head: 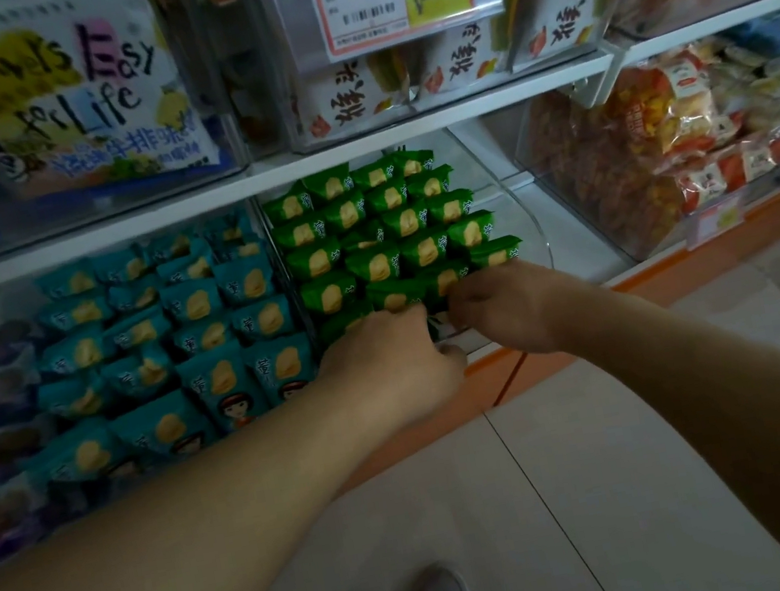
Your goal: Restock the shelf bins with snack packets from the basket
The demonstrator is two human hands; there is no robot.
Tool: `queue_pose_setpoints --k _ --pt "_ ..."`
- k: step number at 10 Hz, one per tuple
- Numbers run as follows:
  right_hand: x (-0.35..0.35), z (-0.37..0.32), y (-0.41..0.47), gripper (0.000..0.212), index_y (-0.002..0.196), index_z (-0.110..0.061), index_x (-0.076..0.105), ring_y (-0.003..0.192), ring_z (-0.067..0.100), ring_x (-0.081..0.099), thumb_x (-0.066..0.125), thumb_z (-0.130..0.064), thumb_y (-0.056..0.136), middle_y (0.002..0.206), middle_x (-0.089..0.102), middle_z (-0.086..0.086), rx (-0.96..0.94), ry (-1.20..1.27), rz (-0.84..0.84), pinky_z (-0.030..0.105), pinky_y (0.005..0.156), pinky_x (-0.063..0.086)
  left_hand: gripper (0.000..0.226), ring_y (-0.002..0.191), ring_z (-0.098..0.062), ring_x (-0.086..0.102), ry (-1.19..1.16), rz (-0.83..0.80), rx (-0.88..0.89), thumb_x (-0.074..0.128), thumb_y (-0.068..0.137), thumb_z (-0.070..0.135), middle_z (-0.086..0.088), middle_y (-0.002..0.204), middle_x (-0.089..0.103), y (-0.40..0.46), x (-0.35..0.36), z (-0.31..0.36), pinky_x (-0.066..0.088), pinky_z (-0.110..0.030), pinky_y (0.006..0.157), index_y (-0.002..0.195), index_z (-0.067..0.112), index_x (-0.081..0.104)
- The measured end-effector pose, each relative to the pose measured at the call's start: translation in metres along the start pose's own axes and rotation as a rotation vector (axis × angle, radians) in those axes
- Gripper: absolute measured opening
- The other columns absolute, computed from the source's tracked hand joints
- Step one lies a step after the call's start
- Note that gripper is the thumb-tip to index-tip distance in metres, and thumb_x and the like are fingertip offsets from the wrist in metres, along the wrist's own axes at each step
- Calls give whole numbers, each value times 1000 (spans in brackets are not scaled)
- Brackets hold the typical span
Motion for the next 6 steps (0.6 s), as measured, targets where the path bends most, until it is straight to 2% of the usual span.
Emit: queue_pose_setpoints --k 1,2,3,4,5,6 --pt "6 3 7 30 110 -15 68 107 33 62 41 -27 106 111 67 10 21 -4 -55 46 95 52 38 101 -27 57 -67 -53 -42 49 95 53 0 101 51 10 12 -1 44 -32 69 118 24 51" --pt "9 3 7 32 113 -13 69 106 33 62 41 -26 106 112 67 12 20 -48 -87 46 96 52 48 98 -26 59 12 -66 -69 50 96 56 -2 101 52 12 25 -7 43 -31 68 124 18 55" --pt "9 6 6 32 103 -23 67 98 30 64 38 -36 102 102 68 5 31 -57 -31 47 91 54 51 102 -27 58 59 -42 -70 50 95 57 -5 116 57 10 26 -10 43 -32 70 128 19 52" --pt "10 3 -1 35 107 -23 68 101 29 63 36 -38 104 109 69 5 31 -67 -50 46 93 54 34 92 -24 53 54 -61 -36 51 97 51 -4 109 56 5 24 -6 39 -32 63 114 21 50" --pt "-4 -9 -17 34 116 -25 74 105 26 61 42 -33 106 116 68 3 -7 -89 5 41 93 54 22 84 -22 54 -14 20 95 50 101 39 -2 96 53 -8 2 2 39 -31 58 87 23 47" --pt "-23 -26 -36 28 102 -27 74 90 21 62 47 -32 103 100 68 -1 -46 -50 178 39 80 57 16 93 -19 62 -178 108 174 52 101 31 1 108 63 -30 -25 -5 57 -39 75 111 23 63"
Point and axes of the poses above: each hand's wrist, its own y-axis towards the middle knuckle, its own x-axis out of the palm, z = x × y, the point moved 10 cm from there along y, towards the middle knuckle
